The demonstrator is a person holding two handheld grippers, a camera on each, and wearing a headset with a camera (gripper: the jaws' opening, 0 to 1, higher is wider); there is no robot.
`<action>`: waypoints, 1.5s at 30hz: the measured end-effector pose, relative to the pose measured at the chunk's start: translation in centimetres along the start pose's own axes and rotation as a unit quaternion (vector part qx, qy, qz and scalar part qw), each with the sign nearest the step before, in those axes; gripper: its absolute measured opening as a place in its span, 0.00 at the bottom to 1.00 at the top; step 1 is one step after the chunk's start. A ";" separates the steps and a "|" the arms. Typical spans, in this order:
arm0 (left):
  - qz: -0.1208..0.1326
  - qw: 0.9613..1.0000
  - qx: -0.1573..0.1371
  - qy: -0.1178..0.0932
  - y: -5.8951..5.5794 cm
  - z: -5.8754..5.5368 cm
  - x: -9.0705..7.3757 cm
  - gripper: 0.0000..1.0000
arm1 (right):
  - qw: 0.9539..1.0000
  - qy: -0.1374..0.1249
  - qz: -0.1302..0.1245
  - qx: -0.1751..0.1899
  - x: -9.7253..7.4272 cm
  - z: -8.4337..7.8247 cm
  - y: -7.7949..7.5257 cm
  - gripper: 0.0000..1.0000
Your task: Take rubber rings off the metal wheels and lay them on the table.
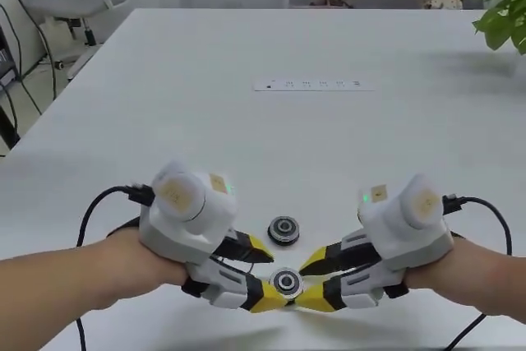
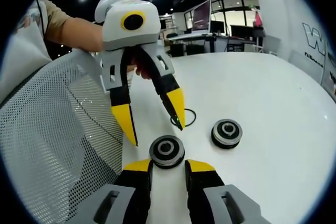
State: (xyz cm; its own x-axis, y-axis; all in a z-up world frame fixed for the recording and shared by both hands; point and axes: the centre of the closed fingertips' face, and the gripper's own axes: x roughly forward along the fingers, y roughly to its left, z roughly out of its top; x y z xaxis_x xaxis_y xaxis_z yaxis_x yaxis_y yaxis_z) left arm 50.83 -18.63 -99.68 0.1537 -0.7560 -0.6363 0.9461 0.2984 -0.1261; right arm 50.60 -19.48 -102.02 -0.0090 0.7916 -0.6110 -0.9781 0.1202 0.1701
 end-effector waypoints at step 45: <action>0.029 0.998 0.051 0.005 0.2 -0.2 1.2 0.13 | 1.000 0.000 0.000 -0.003 -0.1 -0.3 0.0 0.09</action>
State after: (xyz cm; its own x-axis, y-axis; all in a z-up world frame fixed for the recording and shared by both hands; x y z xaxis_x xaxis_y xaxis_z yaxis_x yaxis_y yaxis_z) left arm 51.19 -19.36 -100.61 0.2072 -0.7327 -0.6482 0.9596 0.2811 -0.0110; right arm 50.49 -19.75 -102.22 -0.0092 0.7920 -0.6104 -0.9794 0.1161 0.1654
